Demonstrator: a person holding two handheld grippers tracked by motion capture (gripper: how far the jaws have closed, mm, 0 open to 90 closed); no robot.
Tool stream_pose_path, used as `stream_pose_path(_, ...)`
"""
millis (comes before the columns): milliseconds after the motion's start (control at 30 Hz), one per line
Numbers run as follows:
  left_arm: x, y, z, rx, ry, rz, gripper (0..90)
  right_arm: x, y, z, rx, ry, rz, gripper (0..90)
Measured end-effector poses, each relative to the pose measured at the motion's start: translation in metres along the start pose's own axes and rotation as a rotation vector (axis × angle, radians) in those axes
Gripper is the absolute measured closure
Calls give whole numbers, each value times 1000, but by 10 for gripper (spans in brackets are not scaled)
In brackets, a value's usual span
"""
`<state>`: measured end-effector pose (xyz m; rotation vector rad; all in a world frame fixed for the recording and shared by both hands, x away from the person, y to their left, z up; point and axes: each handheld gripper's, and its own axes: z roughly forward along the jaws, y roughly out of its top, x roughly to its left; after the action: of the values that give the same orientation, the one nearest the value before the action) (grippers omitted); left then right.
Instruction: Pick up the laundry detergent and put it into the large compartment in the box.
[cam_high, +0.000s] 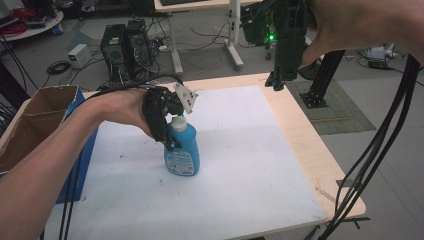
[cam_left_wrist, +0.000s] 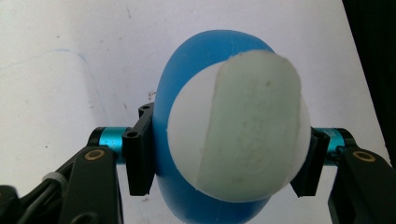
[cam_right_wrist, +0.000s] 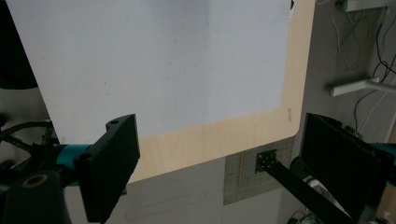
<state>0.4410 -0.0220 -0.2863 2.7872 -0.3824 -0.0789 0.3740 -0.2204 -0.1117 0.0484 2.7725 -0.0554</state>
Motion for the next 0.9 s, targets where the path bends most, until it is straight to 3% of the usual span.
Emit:
stream_pose_path(467, 0, 1, -3, 12, 14, -37, 380, -1, 0, 2, 1, 1, -3, 113)
stream_pose_path(767, -5, 2, -26, 21, 41, -96, 380, -1, 0, 1, -2, -2, -5, 113)
stream_pose_path(900, -8, 6, -43, 51, 45, -121, 380, 0, 0, 0, -4, -4, -15, 112)
